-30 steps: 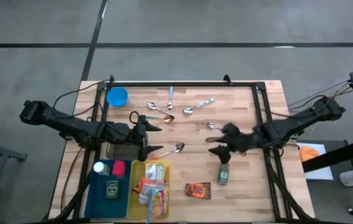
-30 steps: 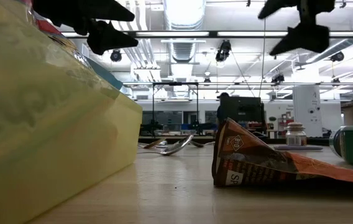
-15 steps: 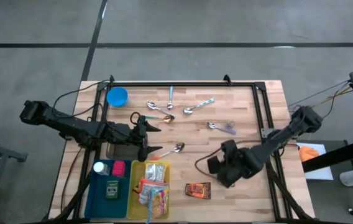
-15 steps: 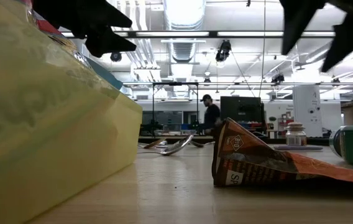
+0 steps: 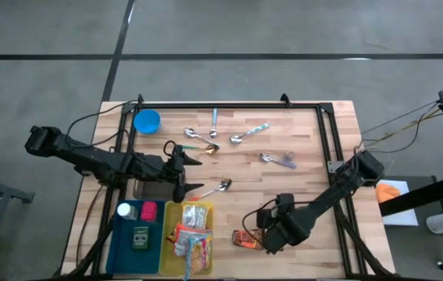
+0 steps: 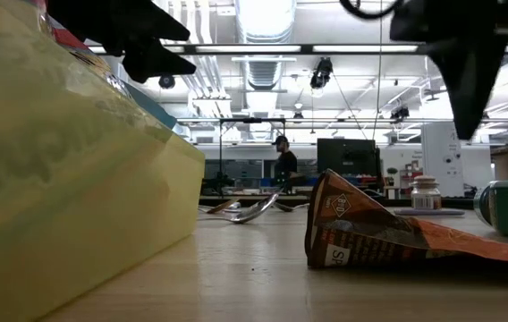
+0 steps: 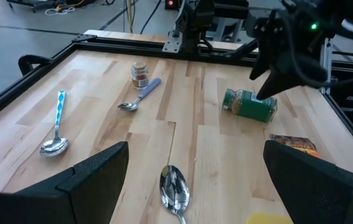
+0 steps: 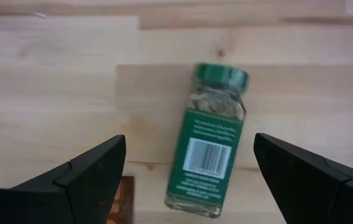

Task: Pick & Place Food Item
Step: Put the green seasoning bottle into the blue bin

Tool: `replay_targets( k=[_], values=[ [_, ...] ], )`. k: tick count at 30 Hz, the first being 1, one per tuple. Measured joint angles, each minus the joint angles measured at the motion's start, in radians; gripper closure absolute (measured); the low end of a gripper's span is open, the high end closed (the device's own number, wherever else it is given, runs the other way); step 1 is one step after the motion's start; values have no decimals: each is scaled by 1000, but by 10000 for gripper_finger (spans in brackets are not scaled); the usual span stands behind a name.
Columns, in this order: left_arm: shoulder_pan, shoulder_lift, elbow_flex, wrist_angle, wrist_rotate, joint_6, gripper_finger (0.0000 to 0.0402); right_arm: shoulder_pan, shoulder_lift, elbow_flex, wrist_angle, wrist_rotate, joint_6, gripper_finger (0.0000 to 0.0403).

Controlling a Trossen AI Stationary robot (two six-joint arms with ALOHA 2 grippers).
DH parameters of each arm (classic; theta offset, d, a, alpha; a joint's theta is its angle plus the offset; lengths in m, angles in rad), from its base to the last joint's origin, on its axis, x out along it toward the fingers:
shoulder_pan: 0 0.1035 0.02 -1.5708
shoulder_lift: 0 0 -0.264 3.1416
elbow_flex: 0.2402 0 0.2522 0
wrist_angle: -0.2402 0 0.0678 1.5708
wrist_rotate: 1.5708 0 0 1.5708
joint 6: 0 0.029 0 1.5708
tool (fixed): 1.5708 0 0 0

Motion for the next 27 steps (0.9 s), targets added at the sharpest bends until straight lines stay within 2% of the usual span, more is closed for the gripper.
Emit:
replay_targets(
  k=[2, 13, 20, 23, 27],
  values=[
    [0, 0, 0, -3, 0, 0, 27, 0, 16, -8, 0, -30, 24, 54],
    [0, 0, 0, -37, 0, 0, 27, 2, 132, -25, 22, -34, 116, 54],
    [0, 0, 0, -48, 0, 0, 26, -8, 143, -37, 30, -53, 117, 56],
    [0, 0, 0, -49, 0, 0, 26, -8, 142, -37, 36, -55, 117, 74],
    [0, 0, 0, -49, 0, 0, 26, -8, 142, -43, 54, -52, 111, 123]
  ],
)
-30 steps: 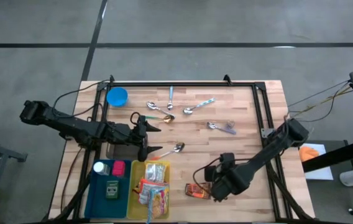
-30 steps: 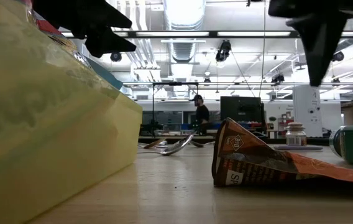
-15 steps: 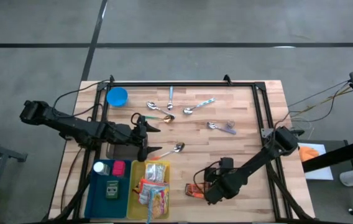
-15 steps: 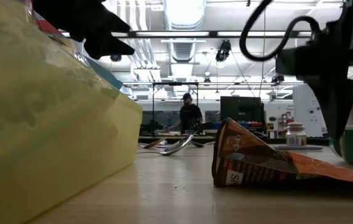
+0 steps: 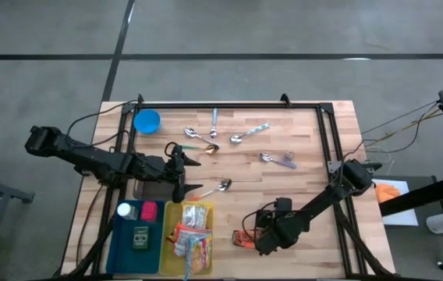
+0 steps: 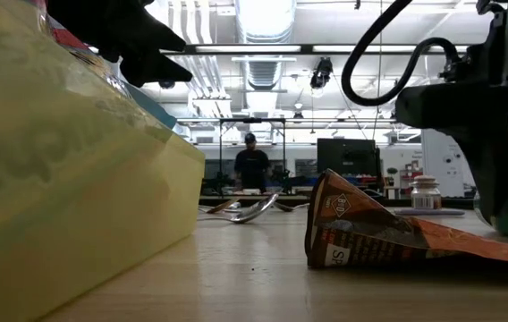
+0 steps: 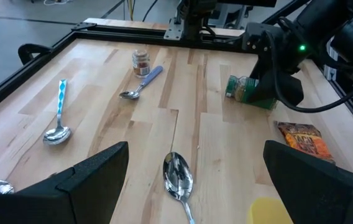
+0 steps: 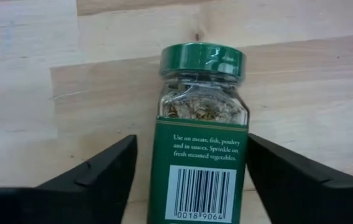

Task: Pick & Place Food Item
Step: Put the green seasoning bottle into the blue bin

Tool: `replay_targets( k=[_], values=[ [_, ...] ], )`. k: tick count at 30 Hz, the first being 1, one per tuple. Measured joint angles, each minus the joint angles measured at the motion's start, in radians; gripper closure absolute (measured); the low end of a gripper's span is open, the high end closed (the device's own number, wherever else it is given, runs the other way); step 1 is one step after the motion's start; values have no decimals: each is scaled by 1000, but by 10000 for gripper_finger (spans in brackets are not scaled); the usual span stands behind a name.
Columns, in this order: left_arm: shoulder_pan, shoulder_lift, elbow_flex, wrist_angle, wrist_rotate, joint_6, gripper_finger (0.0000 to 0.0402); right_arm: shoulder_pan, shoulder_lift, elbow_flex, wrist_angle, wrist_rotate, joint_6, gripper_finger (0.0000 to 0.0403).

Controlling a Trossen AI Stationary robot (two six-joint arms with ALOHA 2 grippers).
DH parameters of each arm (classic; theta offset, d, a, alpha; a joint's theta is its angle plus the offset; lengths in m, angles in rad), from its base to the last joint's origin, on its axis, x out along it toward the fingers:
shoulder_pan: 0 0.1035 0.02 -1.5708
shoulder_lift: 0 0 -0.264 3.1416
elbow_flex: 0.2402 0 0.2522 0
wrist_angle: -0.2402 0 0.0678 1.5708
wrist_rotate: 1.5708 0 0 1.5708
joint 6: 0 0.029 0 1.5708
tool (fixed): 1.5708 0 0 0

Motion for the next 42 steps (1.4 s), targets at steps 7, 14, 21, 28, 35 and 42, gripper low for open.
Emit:
replay_targets(
  k=[7, 14, 21, 28, 35, 42],
  values=[
    [0, 0, 0, 0, 0, 0, 26, 1, -1, -6, 10, 1, -6, 205],
    [0, 0, 0, 1, 0, 0, 26, 1, -2, -7, 11, -2, -6, 197],
    [0, 0, 0, 1, 0, 0, 26, 0, -2, -7, 14, -6, -6, 191],
    [0, 0, 0, 1, 0, 0, 26, 0, -2, -7, 14, -8, -6, 204],
    [0, 0, 0, 1, 0, 0, 26, 0, -2, -7, 15, -8, -6, 191],
    [0, 0, 0, 1, 0, 0, 26, -1, -9, -8, 20, 7, -12, 195]
  ],
)
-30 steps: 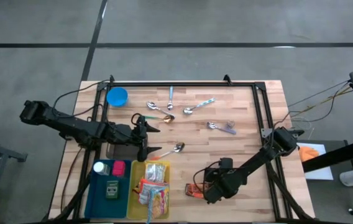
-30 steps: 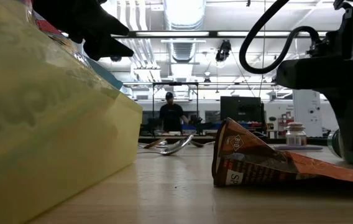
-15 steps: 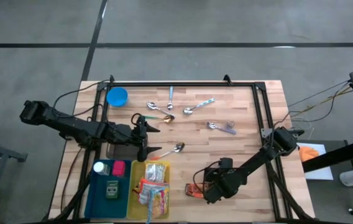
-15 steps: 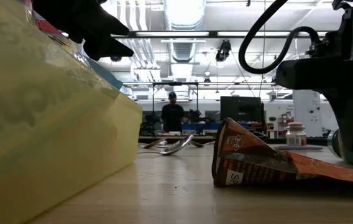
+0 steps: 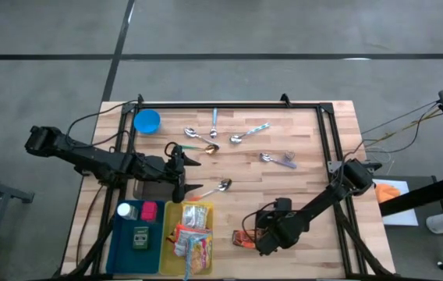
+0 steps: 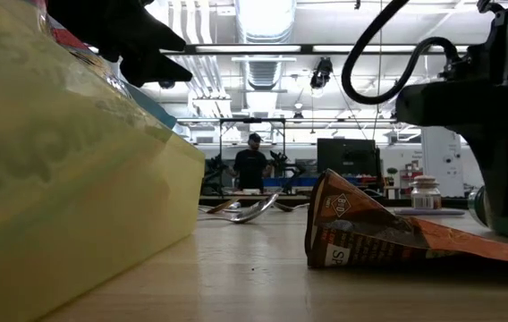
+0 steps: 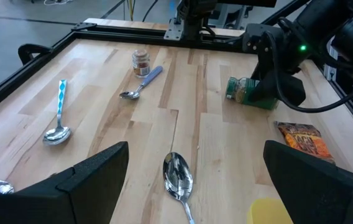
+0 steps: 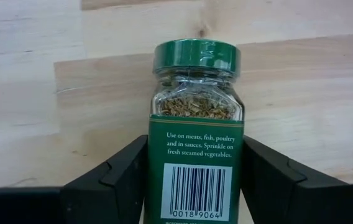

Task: Pick & Place Food Item
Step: Put the green seasoning bottle into the blue bin

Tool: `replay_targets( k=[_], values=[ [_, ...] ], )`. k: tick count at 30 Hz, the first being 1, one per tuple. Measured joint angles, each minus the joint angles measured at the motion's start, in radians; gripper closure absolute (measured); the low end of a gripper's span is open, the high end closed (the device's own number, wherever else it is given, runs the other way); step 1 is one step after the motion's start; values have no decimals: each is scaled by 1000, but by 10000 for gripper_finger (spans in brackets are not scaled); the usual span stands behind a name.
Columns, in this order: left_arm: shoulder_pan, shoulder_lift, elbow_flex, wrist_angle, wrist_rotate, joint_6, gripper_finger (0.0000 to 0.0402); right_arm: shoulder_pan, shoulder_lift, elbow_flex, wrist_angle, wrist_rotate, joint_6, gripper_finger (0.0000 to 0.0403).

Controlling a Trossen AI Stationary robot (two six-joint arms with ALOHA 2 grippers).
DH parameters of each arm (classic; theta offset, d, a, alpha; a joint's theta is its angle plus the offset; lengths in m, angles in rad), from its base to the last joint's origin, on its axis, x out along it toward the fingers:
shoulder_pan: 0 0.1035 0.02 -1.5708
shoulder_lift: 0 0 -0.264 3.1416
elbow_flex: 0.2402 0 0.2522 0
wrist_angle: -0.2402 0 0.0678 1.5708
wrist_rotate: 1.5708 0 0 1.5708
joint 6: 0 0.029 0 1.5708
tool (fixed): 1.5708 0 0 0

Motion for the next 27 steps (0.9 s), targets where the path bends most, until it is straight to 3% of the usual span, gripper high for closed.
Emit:
replay_targets(
  k=[12, 27],
  values=[
    [0, 0, 0, 0, 0, 0, 26, -46, -46, 5, 4, 147, -155, 195],
    [0, 0, 0, 0, 0, 0, 27, -195, -50, 38, 223, 264, -666, 195]
  ],
)
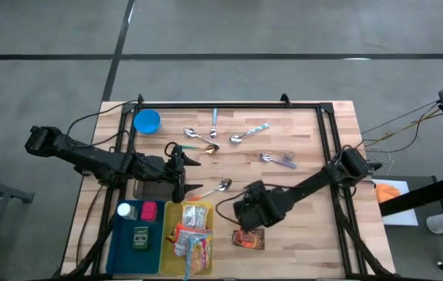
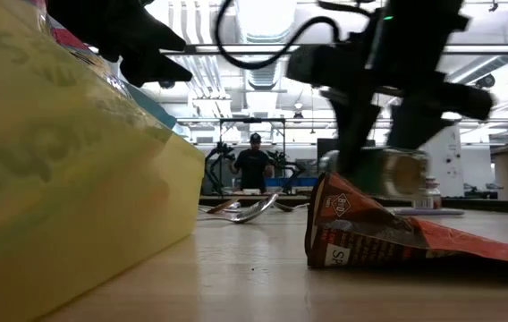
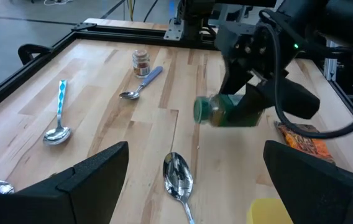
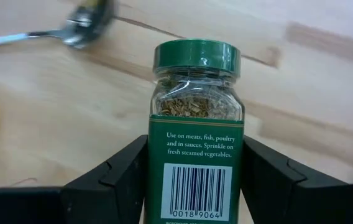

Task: Pick & Place Food Item
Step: Put the green seasoning bottle into the blue bin

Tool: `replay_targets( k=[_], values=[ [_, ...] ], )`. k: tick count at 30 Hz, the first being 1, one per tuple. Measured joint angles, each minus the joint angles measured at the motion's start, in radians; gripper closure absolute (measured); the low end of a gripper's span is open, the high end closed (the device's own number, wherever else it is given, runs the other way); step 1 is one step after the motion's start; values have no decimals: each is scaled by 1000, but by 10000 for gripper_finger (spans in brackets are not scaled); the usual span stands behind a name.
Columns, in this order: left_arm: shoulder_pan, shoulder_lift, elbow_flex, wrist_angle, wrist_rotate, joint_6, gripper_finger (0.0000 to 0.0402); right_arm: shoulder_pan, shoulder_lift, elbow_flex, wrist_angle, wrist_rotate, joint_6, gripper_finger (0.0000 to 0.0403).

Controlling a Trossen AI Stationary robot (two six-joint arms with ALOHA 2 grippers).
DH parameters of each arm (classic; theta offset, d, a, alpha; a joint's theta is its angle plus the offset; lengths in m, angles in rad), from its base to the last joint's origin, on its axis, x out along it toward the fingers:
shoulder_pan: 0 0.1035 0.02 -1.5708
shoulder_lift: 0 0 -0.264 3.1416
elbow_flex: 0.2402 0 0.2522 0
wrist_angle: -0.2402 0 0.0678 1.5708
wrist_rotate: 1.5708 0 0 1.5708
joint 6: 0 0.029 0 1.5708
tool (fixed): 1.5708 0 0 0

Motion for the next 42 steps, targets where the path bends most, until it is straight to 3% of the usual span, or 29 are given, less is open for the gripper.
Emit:
replay_targets(
  k=[10, 15, 27, 42],
  values=[
    [0, 0, 0, 0, 0, 0, 27, -79, 0, 0, 273, -4, -380, 195],
    [0, 0, 0, 0, 0, 0, 27, -88, 5, 0, 374, -19, -482, 195],
    [0, 0, 0, -1, 0, 0, 27, -88, 65, 0, 473, -136, -533, 195],
    [0, 0, 0, -29, 0, 0, 26, -89, 115, 16, 509, -178, -540, 195]
  ],
)
